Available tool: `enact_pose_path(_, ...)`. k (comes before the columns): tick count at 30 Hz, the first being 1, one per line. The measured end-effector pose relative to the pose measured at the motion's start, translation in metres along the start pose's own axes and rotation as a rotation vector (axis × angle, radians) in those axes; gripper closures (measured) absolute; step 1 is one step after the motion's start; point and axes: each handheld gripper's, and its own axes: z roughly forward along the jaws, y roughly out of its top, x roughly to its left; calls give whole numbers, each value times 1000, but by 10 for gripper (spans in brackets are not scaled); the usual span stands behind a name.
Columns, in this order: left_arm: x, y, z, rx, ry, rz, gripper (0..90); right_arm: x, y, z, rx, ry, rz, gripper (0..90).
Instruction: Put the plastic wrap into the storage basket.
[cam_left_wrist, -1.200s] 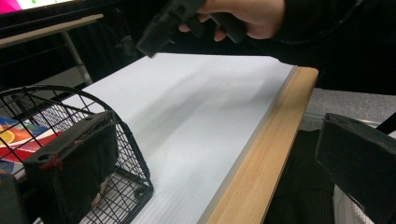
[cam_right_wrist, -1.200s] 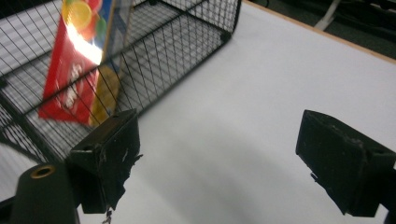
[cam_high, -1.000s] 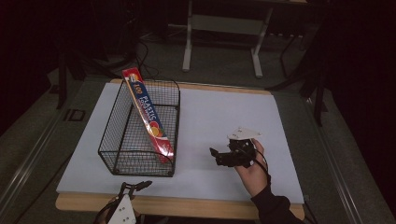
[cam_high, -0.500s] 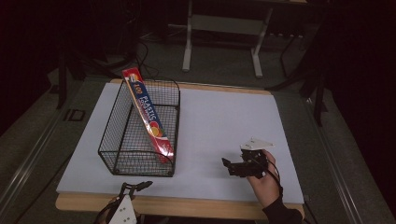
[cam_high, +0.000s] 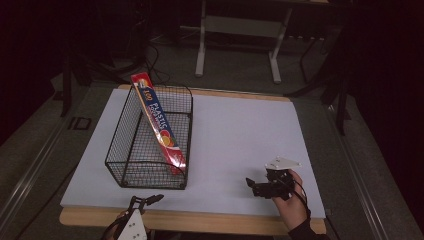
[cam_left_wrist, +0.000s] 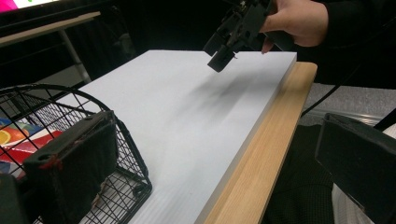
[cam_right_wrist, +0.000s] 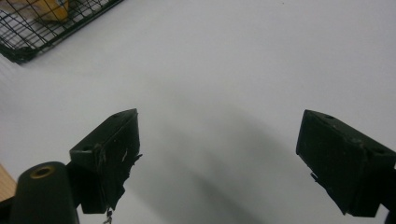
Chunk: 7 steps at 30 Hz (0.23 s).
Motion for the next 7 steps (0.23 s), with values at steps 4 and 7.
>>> enact_pose_path(4, 0, 0, 0, 1, -2, 2, 0, -3, -2, 2, -9, 1, -4, 137)
enact_pose_path(7, 0, 0, 0, 2, -3, 2, 0, -2, -1, 4, -15, -17, -32, 137)
